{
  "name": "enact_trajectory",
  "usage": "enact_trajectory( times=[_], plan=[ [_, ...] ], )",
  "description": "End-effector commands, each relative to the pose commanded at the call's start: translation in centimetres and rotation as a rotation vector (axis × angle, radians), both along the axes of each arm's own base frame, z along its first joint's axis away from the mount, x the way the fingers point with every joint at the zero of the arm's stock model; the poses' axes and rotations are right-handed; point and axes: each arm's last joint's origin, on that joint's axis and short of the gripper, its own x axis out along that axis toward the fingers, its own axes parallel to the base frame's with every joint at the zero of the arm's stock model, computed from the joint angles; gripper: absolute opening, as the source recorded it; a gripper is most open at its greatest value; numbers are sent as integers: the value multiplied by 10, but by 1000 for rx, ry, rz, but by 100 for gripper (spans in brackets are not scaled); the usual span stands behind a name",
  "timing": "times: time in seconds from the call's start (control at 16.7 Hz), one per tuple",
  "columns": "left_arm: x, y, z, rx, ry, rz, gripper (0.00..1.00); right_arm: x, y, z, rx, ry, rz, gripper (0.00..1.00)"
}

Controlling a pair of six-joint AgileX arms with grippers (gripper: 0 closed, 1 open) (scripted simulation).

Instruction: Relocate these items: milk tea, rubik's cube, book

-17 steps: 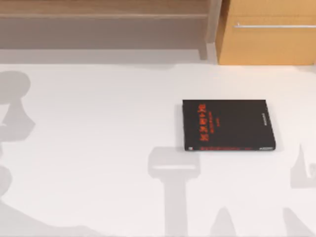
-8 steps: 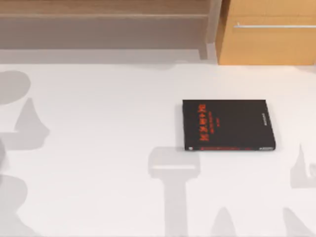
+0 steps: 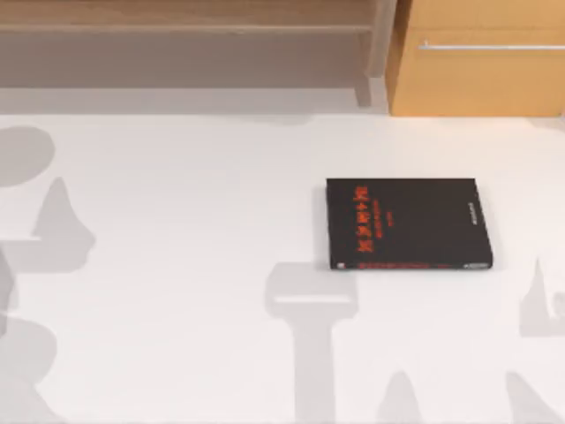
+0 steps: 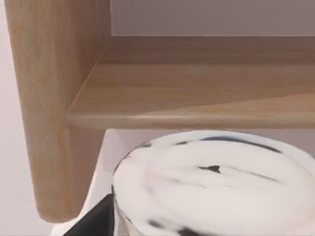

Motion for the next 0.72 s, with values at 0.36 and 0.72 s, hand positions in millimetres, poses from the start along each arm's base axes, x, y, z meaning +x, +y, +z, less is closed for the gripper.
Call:
enact_trajectory(
  times=[0.36, 0.72],
  plan=[
    [1, 7, 49, 113, -2, 41, 100, 0, 0, 0, 0, 0, 0, 100],
    [-21, 7, 115, 222, 125, 124, 100, 0, 0, 0, 0, 0, 0, 100]
  ],
)
